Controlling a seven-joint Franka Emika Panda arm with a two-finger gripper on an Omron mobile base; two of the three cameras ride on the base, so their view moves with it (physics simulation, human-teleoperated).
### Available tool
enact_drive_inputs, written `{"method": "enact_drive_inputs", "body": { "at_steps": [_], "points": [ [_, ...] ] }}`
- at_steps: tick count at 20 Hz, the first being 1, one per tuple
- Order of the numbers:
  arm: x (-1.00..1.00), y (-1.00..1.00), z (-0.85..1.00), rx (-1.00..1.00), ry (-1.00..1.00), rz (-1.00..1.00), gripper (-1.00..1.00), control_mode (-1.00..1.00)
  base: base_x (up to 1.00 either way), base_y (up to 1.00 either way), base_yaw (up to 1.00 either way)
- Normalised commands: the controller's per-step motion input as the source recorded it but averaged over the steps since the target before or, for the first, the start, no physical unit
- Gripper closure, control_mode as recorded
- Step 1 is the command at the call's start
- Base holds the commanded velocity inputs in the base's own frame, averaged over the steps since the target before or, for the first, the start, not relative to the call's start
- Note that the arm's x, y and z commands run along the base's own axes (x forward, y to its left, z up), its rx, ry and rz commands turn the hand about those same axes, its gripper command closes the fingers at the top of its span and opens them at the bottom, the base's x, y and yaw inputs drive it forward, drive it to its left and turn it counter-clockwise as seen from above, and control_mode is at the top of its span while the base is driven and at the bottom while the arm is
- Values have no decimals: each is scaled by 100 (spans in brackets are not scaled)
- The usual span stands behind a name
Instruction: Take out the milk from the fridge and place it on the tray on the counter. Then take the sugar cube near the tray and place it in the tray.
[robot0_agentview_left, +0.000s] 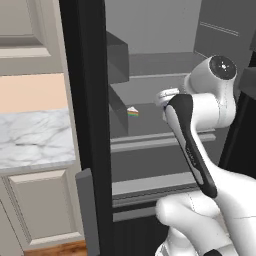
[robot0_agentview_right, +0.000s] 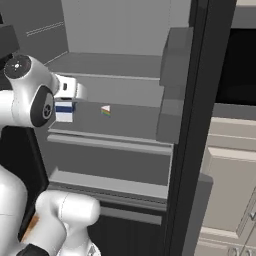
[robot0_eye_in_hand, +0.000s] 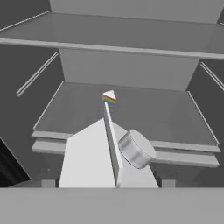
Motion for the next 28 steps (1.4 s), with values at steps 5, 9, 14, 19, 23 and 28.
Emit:
{"method": "enact_drive_inputs", "body": {
  "at_steps": [5, 9, 14, 19, 23, 28],
  "points": [
    [0, 0, 0, 0, 0, 0, 100, 100, -100, 0, 0],
    [0, 0, 0, 0, 0, 0, 100, 100, -100, 5, 0],
    [0, 0, 0, 0, 0, 0, 100, 100, -69, 67, 4],
    [0, 0, 0, 0, 0, 0, 100, 100, 5, 46, 85],
    [0, 0, 0, 0, 0, 0, 100, 100, 0, 0, 100],
    [0, 0, 0, 0, 0, 0, 100, 100, 0, 0, 100]
  ]
}}
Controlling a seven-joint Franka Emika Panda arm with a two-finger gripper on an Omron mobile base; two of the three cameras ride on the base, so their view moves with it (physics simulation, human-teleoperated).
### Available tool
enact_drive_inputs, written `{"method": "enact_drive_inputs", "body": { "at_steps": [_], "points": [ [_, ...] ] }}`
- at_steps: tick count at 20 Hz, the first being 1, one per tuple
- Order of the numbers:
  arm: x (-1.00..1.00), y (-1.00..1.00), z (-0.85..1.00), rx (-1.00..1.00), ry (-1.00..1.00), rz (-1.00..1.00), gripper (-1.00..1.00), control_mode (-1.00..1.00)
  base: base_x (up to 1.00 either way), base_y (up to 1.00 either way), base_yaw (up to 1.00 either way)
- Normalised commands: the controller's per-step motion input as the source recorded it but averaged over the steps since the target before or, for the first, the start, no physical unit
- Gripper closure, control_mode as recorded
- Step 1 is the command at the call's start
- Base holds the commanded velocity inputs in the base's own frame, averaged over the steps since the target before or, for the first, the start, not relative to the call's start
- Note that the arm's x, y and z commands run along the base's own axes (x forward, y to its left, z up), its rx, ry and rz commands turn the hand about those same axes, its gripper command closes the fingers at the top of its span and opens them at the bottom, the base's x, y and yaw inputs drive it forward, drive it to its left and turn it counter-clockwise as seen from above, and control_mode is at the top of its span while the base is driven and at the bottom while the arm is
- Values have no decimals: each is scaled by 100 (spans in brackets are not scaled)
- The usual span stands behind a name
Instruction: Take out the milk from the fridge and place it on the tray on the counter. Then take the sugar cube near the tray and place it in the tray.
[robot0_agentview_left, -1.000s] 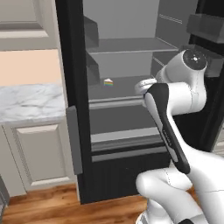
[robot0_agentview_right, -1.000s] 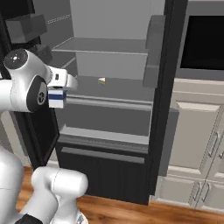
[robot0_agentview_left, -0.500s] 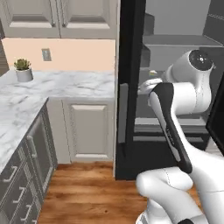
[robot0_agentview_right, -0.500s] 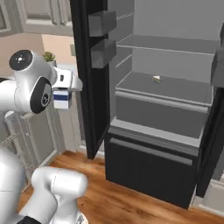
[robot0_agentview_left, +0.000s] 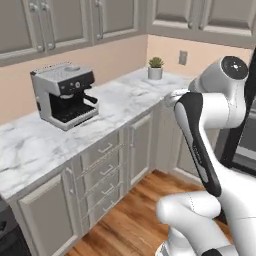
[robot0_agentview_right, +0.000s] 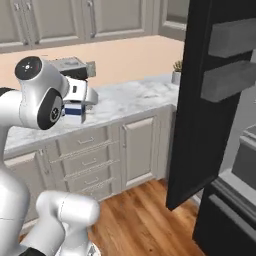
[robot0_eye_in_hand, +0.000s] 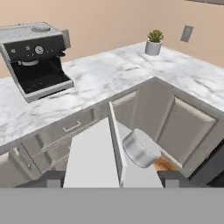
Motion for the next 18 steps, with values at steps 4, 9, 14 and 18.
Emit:
{"method": "enact_drive_inputs", "body": {
  "at_steps": [4, 9, 14, 18],
  "points": [
    [0, 0, 0, 0, 0, 0, 100, 100, 0, 0, 100],
    [0, 0, 0, 0, 0, 0, 100, 100, 0, 0, 100],
    [0, 0, 0, 0, 0, 0, 100, 100, -32, 70, 74],
    [0, 0, 0, 0, 0, 0, 100, 100, -43, 100, 55]
  ]
}}
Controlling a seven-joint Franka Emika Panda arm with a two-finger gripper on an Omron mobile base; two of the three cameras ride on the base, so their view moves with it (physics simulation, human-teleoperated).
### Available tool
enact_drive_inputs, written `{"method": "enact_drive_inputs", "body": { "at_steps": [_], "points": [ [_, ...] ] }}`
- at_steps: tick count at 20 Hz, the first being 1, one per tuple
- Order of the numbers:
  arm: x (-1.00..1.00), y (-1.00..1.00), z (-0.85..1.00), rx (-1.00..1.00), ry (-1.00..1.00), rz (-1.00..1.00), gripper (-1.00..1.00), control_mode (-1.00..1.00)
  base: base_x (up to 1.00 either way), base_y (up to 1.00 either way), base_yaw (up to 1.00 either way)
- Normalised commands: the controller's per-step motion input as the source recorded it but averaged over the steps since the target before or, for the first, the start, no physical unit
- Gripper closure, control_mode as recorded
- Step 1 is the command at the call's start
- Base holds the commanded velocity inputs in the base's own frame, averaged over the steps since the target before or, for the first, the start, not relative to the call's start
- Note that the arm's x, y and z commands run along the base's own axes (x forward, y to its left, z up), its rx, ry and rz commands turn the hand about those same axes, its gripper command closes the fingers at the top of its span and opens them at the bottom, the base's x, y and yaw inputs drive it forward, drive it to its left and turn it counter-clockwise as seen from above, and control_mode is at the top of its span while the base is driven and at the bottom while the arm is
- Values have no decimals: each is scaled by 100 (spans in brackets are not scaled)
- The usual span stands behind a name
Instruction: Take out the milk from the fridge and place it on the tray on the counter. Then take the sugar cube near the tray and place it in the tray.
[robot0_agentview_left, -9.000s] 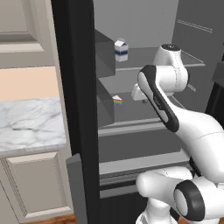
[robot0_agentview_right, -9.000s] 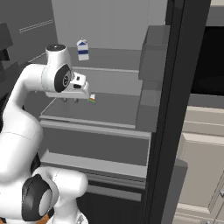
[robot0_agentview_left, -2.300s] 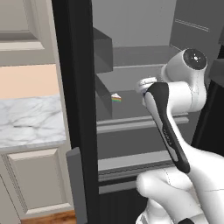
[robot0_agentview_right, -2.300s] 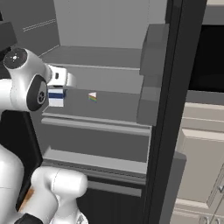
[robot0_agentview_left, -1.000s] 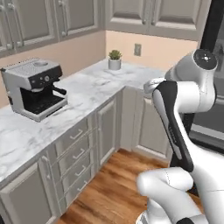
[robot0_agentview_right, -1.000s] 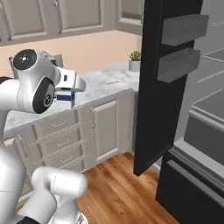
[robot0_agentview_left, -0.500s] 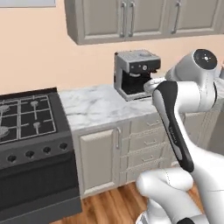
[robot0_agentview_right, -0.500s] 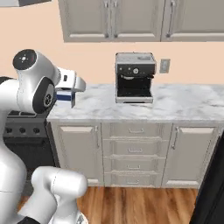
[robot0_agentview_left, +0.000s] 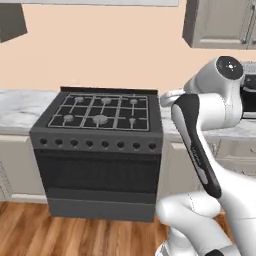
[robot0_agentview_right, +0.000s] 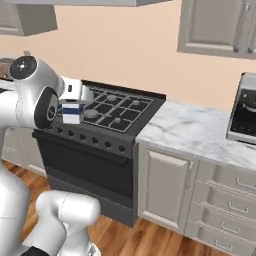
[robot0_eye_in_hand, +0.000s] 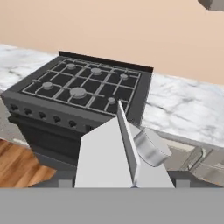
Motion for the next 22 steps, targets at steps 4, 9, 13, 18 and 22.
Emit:
{"method": "enact_drive_inputs", "body": {
  "at_steps": [4, 9, 13, 18, 22],
  "points": [
    [0, 0, 0, 0, 0, 0, 100, 100, -22, 92, 76],
    [0, 0, 0, 0, 0, 0, 100, 100, 0, 19, 99],
    [0, 0, 0, 0, 0, 0, 100, 100, 3, 0, 100],
    [0, 0, 0, 0, 0, 0, 100, 100, 32, 0, 100],
    [0, 0, 0, 0, 0, 0, 100, 100, 4, 0, 100]
  ]
}}
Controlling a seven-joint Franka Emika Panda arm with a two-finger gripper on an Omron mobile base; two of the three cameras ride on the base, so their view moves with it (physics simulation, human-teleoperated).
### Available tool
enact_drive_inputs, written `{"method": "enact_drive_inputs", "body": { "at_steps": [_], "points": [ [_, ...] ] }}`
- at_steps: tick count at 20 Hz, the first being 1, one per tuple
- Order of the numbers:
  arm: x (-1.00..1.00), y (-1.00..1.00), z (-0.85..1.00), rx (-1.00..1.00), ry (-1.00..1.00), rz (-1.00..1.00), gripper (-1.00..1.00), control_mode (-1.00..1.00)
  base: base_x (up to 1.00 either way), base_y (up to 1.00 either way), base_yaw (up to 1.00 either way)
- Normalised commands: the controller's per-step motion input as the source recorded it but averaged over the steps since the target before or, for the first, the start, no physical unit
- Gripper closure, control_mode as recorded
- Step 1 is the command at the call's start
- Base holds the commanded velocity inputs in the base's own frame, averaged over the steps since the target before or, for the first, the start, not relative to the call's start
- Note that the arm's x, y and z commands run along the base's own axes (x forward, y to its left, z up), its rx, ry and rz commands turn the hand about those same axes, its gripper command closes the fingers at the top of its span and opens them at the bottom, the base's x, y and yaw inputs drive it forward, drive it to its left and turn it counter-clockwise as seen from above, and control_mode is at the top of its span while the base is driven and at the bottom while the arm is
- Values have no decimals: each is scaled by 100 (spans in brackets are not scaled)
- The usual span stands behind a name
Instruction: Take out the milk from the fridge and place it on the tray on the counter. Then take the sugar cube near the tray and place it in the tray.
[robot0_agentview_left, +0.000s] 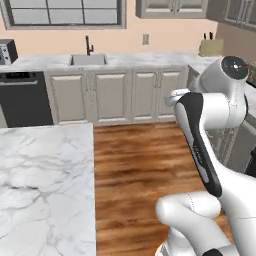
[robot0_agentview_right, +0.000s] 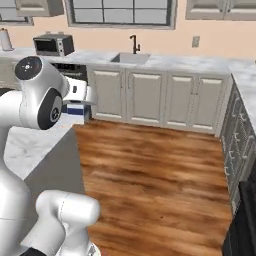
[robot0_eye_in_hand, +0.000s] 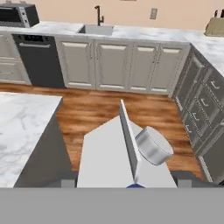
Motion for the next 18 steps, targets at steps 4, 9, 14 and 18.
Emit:
{"method": "enact_drive_inputs", "body": {
  "at_steps": [4, 9, 14, 18],
  "points": [
    [0, 0, 0, 0, 0, 0, 100, 100, 0, 0, 100],
    [0, 0, 0, 0, 0, 0, 100, 100, 0, -3, 100],
    [0, 0, 0, 0, 0, 0, 100, 100, 0, -18, 99],
    [0, 0, 0, 0, 0, 0, 100, 100, 0, -11, 86]
  ]
}}
